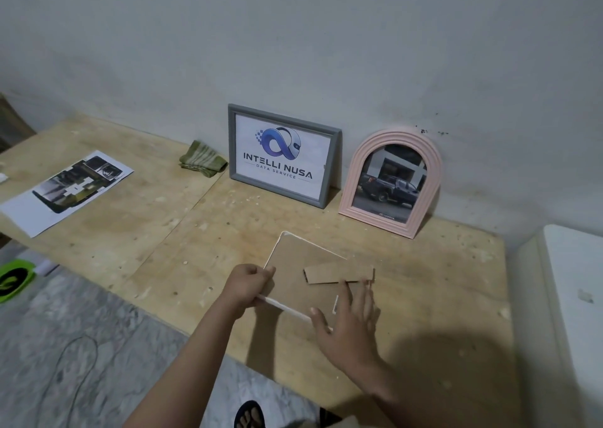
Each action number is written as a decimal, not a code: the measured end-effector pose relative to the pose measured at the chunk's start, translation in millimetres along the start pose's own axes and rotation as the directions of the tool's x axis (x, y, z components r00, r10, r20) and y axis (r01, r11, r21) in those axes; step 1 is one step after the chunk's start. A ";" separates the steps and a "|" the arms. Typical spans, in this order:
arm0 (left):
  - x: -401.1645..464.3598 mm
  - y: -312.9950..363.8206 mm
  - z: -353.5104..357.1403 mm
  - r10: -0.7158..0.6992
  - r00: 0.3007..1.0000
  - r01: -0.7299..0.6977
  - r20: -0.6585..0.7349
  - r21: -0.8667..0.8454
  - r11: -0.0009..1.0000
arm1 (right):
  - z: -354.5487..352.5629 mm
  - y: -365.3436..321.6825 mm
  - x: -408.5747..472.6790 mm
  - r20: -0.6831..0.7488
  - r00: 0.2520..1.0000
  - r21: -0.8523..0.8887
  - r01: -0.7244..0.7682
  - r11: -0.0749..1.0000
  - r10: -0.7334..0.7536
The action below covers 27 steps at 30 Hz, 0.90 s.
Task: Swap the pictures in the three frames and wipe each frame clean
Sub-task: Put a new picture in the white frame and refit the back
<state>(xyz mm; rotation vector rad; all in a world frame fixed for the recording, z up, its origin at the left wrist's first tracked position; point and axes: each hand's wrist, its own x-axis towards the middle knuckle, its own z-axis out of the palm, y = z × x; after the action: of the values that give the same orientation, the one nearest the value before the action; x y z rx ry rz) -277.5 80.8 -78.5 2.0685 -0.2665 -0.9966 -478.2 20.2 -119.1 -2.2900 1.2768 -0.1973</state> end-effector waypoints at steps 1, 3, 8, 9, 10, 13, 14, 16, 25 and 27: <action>-1.6 6.8 2.0 0.000 1.000 0.000 0.008 -0.004 1.000 | -0.8 -1.5 -0.6 0.013 0.996 -0.049 0.089 0.995 -0.089; -2.2 18.6 4.9 -0.008 1.000 0.008 0.017 -0.022 1.000 | -3.8 -4.3 1.4 0.051 0.970 -0.125 0.241 0.963 -0.236; -10.1 43.0 4.4 0.023 0.998 -0.017 0.065 -0.086 0.996 | -9.3 -7.0 13.3 -0.009 0.935 -0.203 0.345 0.917 -0.354; -10.9 46.2 2.2 0.037 0.996 -0.026 0.083 -0.127 0.992 | -10.3 -7.6 14.6 -0.061 0.926 -0.186 0.356 0.916 -0.372; -12.2 49.8 -2.1 0.056 0.992 -0.035 0.111 -0.179 0.983 | -11.7 -9.4 15.1 -0.124 0.916 -0.154 0.362 0.919 -0.382; -11.4 54.7 -12.5 0.080 0.984 -0.031 0.159 -0.287 0.957 | -26.9 -18.9 19.7 -0.305 0.926 0.108 0.265 0.958 -0.222; -10.6 54.0 -15.6 0.086 0.984 -0.039 0.154 -0.288 0.957 | -36.0 -24.0 20.6 -0.332 0.934 0.227 0.214 0.950 -0.132; -9.9 51.6 -21.0 0.113 0.983 -0.074 0.142 -0.250 0.965 | -55.7 -36.3 23.1 -0.403 0.915 0.423 0.198 0.884 -0.011; -10.8 60.7 -31.2 0.244 0.888 -0.203 0.390 -0.142 0.969 | -111.0 -62.6 34.5 -0.248 0.937 0.805 0.058 0.591 0.247; -11.6 60.0 -32.2 0.271 0.869 -0.214 0.415 -0.178 0.960 | -108.6 -62.1 39.4 -0.189 0.942 0.839 0.008 0.544 0.277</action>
<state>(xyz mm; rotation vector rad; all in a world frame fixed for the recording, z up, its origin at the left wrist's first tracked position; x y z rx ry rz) -253.0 66.0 -15.6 1.6274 -0.6622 -1.2743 -448.8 -24.8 0.6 -1.3306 1.1267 -0.9276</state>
